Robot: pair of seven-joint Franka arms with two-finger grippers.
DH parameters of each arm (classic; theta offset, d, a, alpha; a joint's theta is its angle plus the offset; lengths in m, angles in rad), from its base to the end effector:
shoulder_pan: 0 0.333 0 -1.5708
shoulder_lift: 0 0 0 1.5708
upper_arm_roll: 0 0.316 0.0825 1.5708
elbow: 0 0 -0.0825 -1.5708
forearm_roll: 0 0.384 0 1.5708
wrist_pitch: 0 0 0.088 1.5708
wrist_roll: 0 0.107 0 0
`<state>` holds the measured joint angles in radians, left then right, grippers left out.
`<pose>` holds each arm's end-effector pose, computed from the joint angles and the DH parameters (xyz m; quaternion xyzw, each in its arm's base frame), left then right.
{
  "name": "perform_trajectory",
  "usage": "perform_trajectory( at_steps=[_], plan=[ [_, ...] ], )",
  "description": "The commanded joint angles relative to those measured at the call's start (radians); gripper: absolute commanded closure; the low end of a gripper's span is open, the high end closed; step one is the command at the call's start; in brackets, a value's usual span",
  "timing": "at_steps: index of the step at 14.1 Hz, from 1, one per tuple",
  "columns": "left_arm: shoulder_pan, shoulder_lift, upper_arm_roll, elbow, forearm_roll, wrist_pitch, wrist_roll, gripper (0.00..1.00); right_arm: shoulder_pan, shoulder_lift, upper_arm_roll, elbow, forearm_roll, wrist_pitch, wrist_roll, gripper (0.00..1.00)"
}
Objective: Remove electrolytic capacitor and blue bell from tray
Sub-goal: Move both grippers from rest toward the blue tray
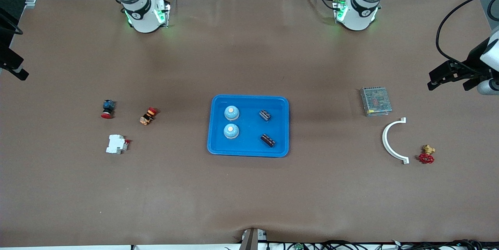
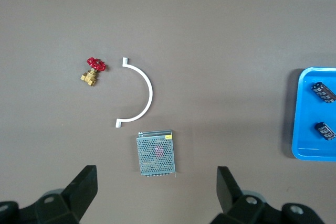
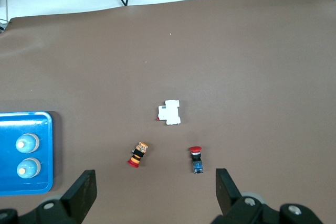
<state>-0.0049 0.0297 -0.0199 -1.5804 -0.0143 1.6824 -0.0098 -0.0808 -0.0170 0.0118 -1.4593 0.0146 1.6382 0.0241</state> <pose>0.5741 -0.0154 0.6134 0.9993 -0.0069 0.0360 0.0080 0.5533 -0.0367 0.6936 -0.9941 0.0461 -0.0979 0.0050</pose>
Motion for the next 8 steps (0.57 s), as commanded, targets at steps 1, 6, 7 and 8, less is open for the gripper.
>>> perform_trajectory(
  at_steps=[1, 6, 7, 8],
  plan=[
    [0.005, -0.014, -0.002, -0.012, -0.004, 0.011, -0.007, 0.0, -0.016, 0.005, 0.007, 0.0, -0.005, 0.003, -0.004, 0.0],
    [0.003, -0.014, -0.002, -0.013, -0.006, 0.008, -0.025, 0.0, -0.019, 0.012, 0.007, -0.018, -0.007, 0.022, -0.004, 0.0],
    [0.003, -0.014, -0.002, -0.013, -0.004, 0.007, -0.041, 0.0, -0.017, 0.012, 0.007, -0.038, -0.005, 0.035, -0.004, 0.0],
    [0.003, -0.014, -0.002, -0.012, -0.004, 0.007, -0.045, 0.0, -0.016, 0.012, 0.007, -0.065, -0.005, 0.061, -0.004, 0.0]
  ],
)
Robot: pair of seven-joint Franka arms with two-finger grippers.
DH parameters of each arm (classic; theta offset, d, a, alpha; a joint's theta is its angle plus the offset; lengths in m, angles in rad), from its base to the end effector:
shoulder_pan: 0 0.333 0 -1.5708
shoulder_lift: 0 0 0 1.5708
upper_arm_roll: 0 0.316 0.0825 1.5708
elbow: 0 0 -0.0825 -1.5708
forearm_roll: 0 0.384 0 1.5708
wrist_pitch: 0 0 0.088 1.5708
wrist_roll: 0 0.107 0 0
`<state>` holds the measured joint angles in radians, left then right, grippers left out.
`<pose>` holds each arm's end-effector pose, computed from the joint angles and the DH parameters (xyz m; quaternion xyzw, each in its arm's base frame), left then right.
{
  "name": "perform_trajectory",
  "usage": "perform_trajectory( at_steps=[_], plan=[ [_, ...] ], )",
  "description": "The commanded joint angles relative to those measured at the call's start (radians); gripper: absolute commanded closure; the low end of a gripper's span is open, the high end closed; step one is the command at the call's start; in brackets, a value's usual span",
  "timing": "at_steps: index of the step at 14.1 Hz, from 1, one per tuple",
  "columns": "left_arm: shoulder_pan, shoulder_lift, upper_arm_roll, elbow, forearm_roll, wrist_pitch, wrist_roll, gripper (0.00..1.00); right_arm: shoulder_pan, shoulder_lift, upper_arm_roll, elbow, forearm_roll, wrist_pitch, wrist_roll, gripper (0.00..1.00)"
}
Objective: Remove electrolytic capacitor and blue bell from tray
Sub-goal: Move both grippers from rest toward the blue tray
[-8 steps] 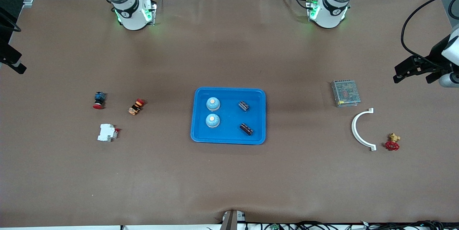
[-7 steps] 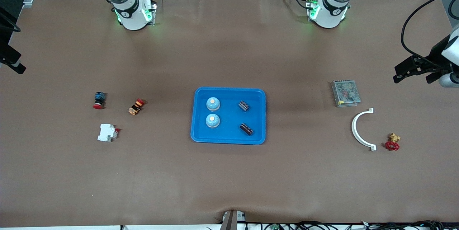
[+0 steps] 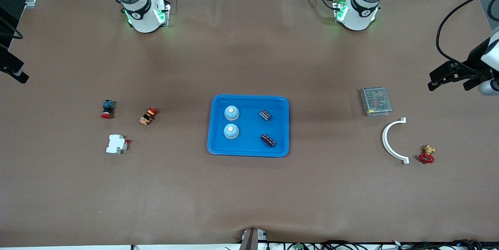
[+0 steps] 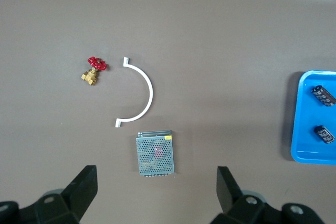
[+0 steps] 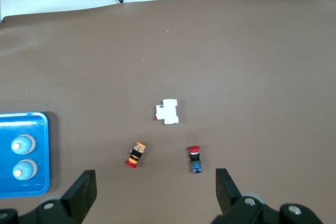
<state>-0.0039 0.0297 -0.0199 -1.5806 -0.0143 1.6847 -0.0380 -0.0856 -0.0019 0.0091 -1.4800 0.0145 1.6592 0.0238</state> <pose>0.5743 -0.0149 0.6135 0.9993 0.0077 0.0369 0.0086 0.5609 -0.0415 0.6775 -0.9946 0.0499 -0.0906 0.0049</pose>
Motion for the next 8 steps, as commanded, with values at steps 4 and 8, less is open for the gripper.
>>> perform_trajectory(
  at_steps=[4, 8],
  plan=[
    [0.002, -0.014, -0.002, -0.013, -0.006, 0.003, -0.019, 0.0, -0.005, 0.028, 0.009, -0.186, -0.005, 0.154, 0.007, 0.0],
    [-0.001, -0.014, -0.005, -0.01, -0.007, 0.003, -0.046, 0.0, 0.004, 0.108, 0.012, -0.194, -0.004, 0.189, 0.01, 0.0]
  ],
)
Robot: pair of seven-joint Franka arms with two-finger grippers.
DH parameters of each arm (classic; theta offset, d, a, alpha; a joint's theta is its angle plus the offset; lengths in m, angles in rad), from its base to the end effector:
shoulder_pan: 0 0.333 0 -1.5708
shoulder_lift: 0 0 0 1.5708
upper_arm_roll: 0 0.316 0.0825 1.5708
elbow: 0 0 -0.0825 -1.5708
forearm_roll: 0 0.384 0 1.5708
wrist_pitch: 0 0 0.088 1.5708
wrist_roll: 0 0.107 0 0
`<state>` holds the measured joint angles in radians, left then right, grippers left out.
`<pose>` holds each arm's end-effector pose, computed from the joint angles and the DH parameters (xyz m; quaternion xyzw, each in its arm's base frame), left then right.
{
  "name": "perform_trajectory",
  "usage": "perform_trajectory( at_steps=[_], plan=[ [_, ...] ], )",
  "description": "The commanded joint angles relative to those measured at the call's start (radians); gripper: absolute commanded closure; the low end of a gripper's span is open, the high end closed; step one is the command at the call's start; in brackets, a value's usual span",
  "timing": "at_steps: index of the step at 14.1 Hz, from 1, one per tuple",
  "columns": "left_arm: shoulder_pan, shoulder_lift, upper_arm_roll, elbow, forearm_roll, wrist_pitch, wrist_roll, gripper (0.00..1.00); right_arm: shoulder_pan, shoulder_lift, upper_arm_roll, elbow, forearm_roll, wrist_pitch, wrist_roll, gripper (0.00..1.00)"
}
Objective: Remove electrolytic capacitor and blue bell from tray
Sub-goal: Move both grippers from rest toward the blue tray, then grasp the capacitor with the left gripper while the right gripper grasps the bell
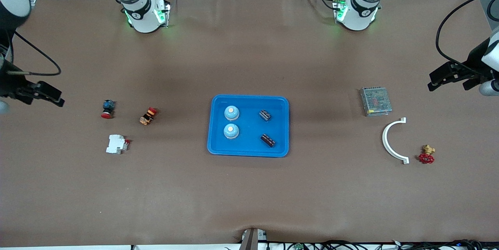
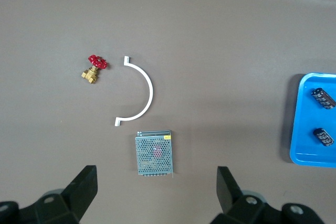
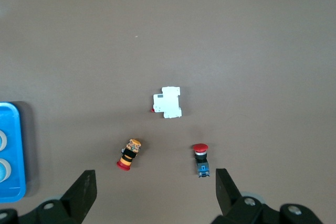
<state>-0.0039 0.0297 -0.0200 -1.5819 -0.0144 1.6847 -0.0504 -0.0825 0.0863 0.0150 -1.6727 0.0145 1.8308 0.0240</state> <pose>0.5743 -0.0149 0.6129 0.9992 0.0138 0.0362 0.0088 0.5962 -0.0394 0.5495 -0.9982 0.0474 -0.0361 0.0069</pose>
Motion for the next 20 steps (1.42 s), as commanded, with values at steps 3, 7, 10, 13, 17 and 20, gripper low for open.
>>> perform_trajectory(
  at_steps=[3, 7, 10, 13, 17, 20],
  plan=[
    [-0.04, 0.018, -0.033, 0.022, -0.03, 0.003, -0.289, 0.0, 0.02, 0.07, 0.008, -0.013, -0.002, 0.054, 0.075, 0.0],
    [-0.171, 0.126, -0.106, 0.085, -0.022, 0.003, -0.772, 0.0, 0.09, 0.073, 0.008, -0.116, -0.002, 0.186, 0.227, 0.0],
    [-0.322, 0.244, -0.113, 0.152, -0.021, 0.013, -1.073, 0.0, 0.162, 0.101, 0.008, -0.139, -0.004, 0.206, 0.394, 0.0],
    [-0.424, 0.366, -0.113, 0.206, -0.021, 0.073, -1.29, 0.0, 0.242, 0.144, 0.006, -0.148, -0.004, 0.232, 0.557, 0.0],
    [-0.487, 0.473, -0.115, 0.204, -0.027, 0.202, -1.482, 0.0, 0.36, 0.222, 0.006, -0.15, -0.004, 0.329, 0.7, 0.0],
    [-0.531, 0.561, -0.115, 0.201, -0.018, 0.294, -1.571, 0.0, 0.449, 0.303, 0.006, -0.124, -0.01, 0.393, 0.758, 0.0]
  ],
)
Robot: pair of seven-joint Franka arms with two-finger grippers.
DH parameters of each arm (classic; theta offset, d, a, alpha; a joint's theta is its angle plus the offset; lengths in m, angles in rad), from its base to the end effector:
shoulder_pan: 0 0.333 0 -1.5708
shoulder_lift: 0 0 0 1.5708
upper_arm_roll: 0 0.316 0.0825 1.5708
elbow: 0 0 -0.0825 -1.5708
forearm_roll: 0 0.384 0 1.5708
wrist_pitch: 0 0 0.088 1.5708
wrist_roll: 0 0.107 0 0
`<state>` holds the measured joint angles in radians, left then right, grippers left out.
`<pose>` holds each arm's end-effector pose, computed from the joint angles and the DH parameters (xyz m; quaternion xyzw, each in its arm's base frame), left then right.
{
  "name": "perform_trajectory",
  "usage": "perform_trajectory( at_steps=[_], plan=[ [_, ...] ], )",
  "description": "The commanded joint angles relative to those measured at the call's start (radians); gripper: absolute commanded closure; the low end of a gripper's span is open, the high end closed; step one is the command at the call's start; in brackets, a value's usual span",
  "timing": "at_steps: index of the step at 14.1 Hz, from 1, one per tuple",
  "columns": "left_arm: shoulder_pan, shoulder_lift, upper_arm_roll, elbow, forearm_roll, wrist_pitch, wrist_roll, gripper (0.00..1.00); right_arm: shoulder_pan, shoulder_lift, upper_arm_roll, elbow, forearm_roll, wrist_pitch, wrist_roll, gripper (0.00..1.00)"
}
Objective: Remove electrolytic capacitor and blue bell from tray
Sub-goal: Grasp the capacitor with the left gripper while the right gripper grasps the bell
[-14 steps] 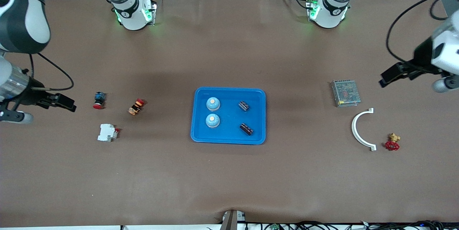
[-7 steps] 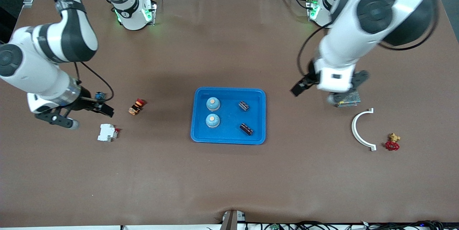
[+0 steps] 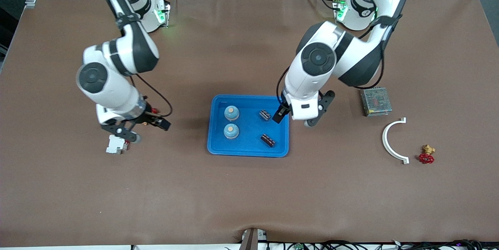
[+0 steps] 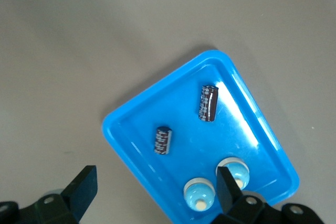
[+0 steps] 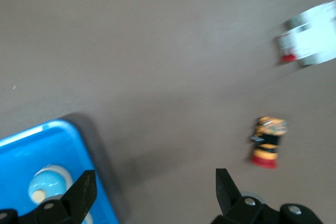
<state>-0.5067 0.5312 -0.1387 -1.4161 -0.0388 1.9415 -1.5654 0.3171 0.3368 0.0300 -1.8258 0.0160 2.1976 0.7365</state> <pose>0.5727 -0.4124 0.3947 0.8874 0.4580 -0.0477 0.0233 0.6009 0.2166 0.3545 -0.9798 0.1988 -0.0091 0.0189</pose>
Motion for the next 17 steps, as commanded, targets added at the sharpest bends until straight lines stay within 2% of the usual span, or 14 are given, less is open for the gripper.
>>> perform_trajectory(
  at_steps=[1, 6, 9, 14, 17],
  plan=[
    [-0.042, 0.079, 0.005, 0.032, 0.007, 0.063, -0.068, 0.0, 0.072, 0.083, -0.009, 0.052, -0.019, 0.036, 0.072, 0.0],
    [-0.062, 0.162, 0.005, 0.028, 0.007, 0.158, -0.117, 0.0, 0.184, 0.227, -0.01, 0.169, -0.025, 0.042, 0.236, 0.0],
    [-0.064, 0.188, 0.005, 0.023, 0.007, 0.169, -0.119, 0.0, 0.227, 0.295, -0.009, 0.194, -0.024, 0.125, 0.299, 0.0],
    [-0.085, 0.228, 0.007, 0.009, 0.008, 0.235, -0.154, 0.0, 0.27, 0.389, -0.009, 0.292, -0.022, 0.134, 0.375, 0.0],
    [-0.092, 0.23, 0.008, -0.032, 0.008, 0.281, -0.156, 0.0, 0.289, 0.43, -0.009, 0.335, -0.024, 0.136, 0.411, 0.0]
  ],
)
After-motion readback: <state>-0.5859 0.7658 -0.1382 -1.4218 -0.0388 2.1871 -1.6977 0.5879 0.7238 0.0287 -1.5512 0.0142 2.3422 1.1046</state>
